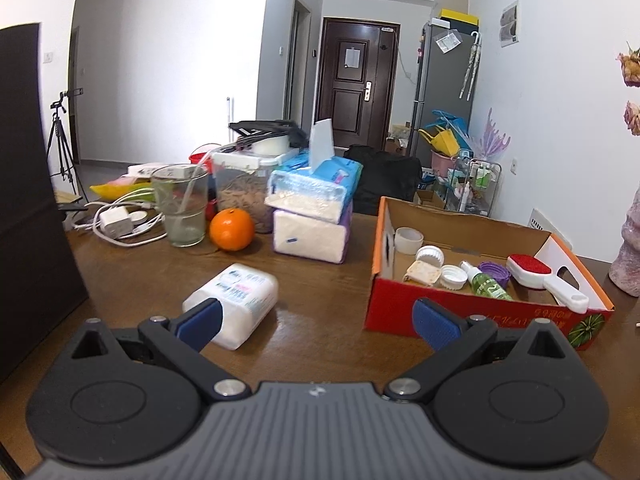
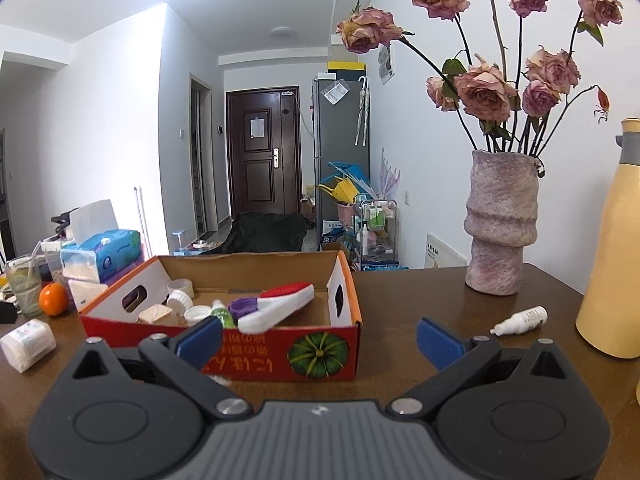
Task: Organize rigid objects
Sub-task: 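Move the left gripper to the cotton-bud box and the right to the spray bottle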
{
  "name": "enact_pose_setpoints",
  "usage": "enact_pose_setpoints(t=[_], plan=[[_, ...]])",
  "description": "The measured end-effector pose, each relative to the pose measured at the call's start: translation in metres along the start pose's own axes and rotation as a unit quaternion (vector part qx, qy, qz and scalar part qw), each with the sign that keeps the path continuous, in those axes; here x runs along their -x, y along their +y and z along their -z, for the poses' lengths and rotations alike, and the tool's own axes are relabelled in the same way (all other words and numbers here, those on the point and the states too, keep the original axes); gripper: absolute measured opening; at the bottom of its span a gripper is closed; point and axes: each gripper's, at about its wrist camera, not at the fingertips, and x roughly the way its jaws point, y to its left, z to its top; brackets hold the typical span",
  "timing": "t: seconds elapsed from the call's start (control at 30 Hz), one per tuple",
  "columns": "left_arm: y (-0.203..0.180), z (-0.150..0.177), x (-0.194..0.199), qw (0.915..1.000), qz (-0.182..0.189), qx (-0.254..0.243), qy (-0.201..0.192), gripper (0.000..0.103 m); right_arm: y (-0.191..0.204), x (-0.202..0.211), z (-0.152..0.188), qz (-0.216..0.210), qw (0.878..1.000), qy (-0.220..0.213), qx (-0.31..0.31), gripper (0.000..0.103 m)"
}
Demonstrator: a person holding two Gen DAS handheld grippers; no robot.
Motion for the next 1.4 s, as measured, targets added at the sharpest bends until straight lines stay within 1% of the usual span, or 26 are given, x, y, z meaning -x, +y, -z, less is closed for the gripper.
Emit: enact_pose_setpoints(t=[0.17,0.33,0.5,0.6,0.67,0.8,0.93,1.2,1.4], plan=[[0.023,0.009,0.012,0.9999,-0.010,-0.007,0.003,0.103,-0.003,0.011,0.008,0.005,1.000,0.008,0.001,0.103],[0.049,0.016,0.015,0.9996,-0.027,-0.013,0.003,0.103,-0.012,0.020,0.014,0.015,1.000,0.007,-0.002,0.103],[0.073,0.019,0.005,0.9987,-0.046,-0.022,0.011,0.103,-0.032,0.024,0.020,0.041,0.999,0.016,-0.015,0.103],[0.085,0.022,-0.006,0.9982,-0.051,-0.022,0.023,0.103,-0.047,0.022,0.026,0.065,0.997,0.028,-0.019,0.103],[0.091,0.024,-0.013,0.9976,-0.062,-0.019,0.026,0.103,-0.059,0.020,0.029,0.085,0.996,0.037,-0.021,0.103],[0.100,0.026,-0.025,0.9967,-0.069,-0.016,0.039,0.103,-0.083,0.014,0.032,0.113,0.992,0.051,-0.030,0.103],[0.103,0.027,-0.034,0.9964,-0.067,-0.018,0.048,0.103,-0.105,0.009,0.033,0.130,0.989,0.062,-0.044,0.103],[0.106,0.027,-0.046,0.9962,-0.063,-0.016,0.058,0.103,-0.142,-0.009,0.026,0.161,0.984,0.060,-0.057,0.103],[0.108,0.023,-0.061,0.9961,-0.059,-0.003,0.065,0.103,-0.166,-0.020,0.023,0.174,0.979,0.055,-0.090,0.103]])
